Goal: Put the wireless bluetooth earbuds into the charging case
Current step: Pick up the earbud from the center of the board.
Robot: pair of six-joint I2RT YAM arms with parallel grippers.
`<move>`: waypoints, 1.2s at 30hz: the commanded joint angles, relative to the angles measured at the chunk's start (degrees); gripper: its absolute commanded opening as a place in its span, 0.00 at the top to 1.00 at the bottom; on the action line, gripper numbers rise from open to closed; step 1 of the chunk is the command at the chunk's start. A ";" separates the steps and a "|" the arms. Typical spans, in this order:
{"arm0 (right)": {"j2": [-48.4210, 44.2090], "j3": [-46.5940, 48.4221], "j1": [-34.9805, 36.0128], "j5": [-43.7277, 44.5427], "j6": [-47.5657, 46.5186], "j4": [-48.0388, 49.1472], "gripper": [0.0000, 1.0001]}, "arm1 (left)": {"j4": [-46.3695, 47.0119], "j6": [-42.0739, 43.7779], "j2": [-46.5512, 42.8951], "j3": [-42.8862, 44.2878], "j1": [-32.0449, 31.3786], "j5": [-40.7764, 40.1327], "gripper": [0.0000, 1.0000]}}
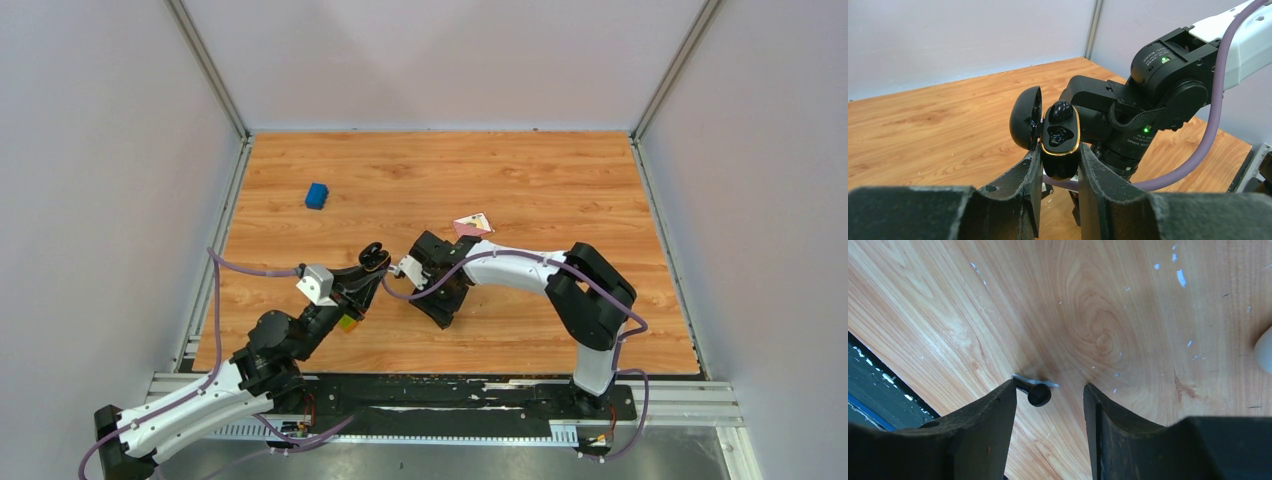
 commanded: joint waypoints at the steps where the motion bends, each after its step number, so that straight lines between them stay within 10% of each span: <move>1: -1.61 -0.90 0.52 1.59 -2.11 -3.04 0.48 | 1.48 0.09 0.47 2.12 -0.26 0.29 1.00; 36: 4.89 5.78 0.74 1.53 0.70 -2.76 0.43 | 2.25 0.04 1.18 2.22 -0.26 0.74 1.00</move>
